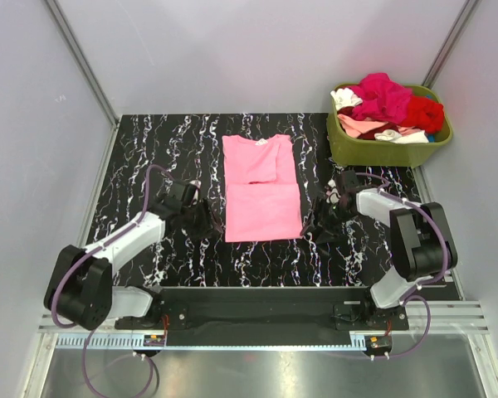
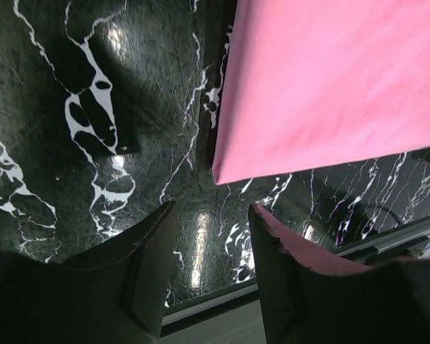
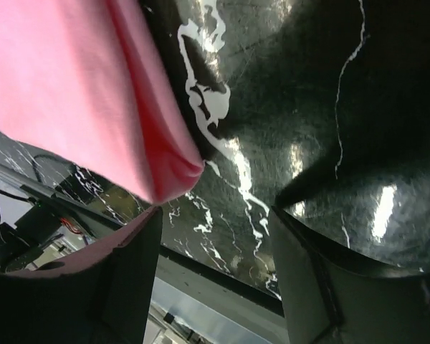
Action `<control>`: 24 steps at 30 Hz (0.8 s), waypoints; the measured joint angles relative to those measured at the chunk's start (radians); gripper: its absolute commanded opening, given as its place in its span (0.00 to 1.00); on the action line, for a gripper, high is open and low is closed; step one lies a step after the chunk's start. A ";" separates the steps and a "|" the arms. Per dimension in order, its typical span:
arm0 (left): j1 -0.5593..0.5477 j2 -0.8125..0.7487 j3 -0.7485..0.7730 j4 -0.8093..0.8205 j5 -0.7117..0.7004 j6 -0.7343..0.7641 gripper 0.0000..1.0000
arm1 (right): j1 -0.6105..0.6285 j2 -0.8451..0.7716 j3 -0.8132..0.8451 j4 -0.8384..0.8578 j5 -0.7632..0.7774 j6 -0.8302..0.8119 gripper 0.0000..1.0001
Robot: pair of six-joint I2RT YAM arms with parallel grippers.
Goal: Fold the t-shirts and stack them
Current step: Fold the tshirt
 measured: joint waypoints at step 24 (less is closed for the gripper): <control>-0.142 -0.037 -0.123 0.185 -0.050 -0.118 0.41 | 0.000 0.117 -0.003 0.182 -0.087 0.038 0.07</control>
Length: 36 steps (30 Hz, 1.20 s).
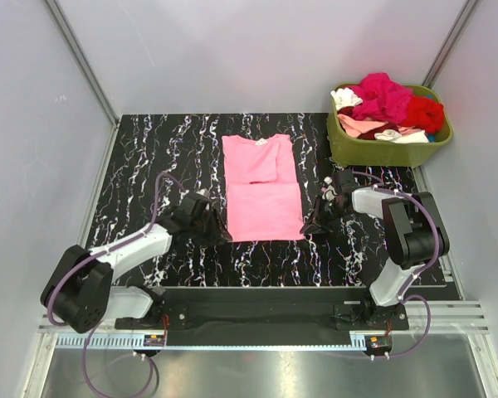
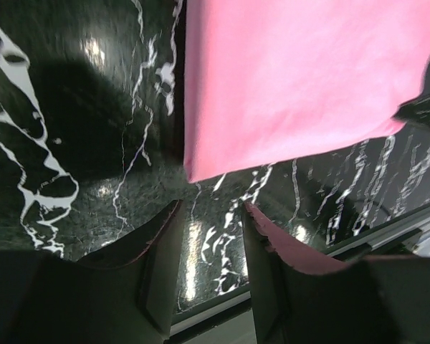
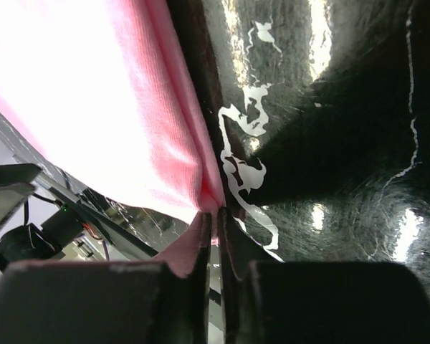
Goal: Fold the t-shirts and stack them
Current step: Fold the tshirt
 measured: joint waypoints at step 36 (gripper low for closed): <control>-0.081 0.187 -0.018 0.200 -0.094 -0.072 0.00 | 0.000 0.000 -0.013 0.012 -0.002 -0.002 0.00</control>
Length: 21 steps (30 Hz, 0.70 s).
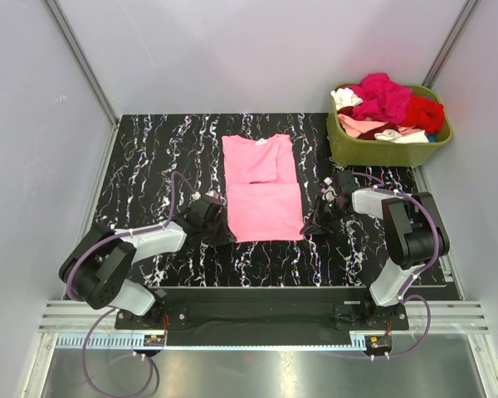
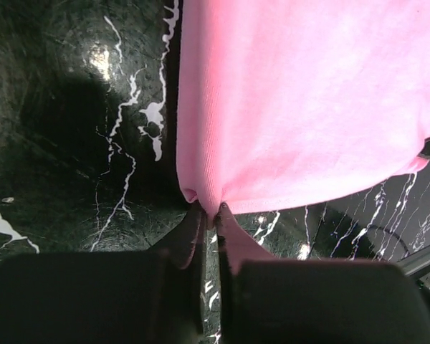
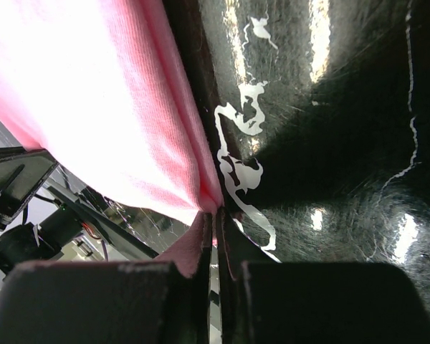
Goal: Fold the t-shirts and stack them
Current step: Fold the tshirt
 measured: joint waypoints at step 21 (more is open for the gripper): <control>-0.337 -0.474 -0.033 -0.314 -0.132 -0.186 0.00 | 0.001 -0.592 -0.183 -0.243 -0.019 0.084 0.00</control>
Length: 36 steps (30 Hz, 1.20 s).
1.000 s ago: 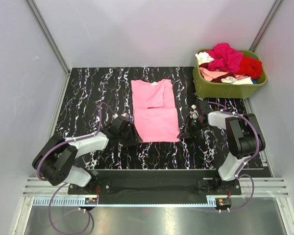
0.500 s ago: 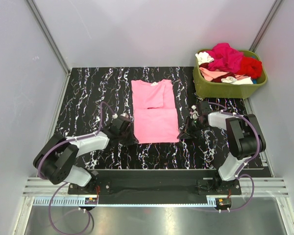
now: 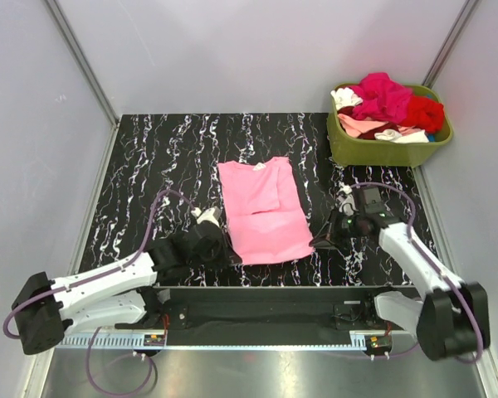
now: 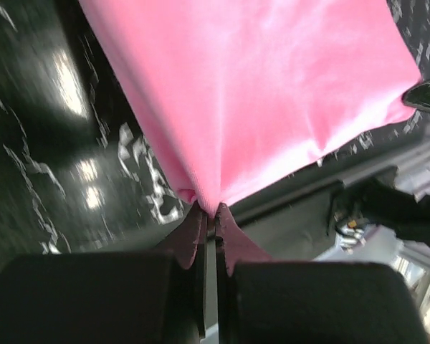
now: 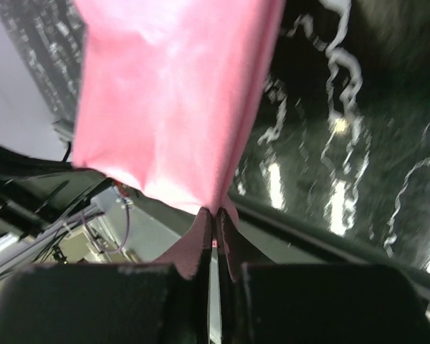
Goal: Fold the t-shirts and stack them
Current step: Fold the tshirt
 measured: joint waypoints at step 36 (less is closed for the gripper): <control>0.498 0.573 0.829 -0.386 0.223 0.423 0.10 | -0.011 0.452 0.748 -0.205 0.047 0.043 0.00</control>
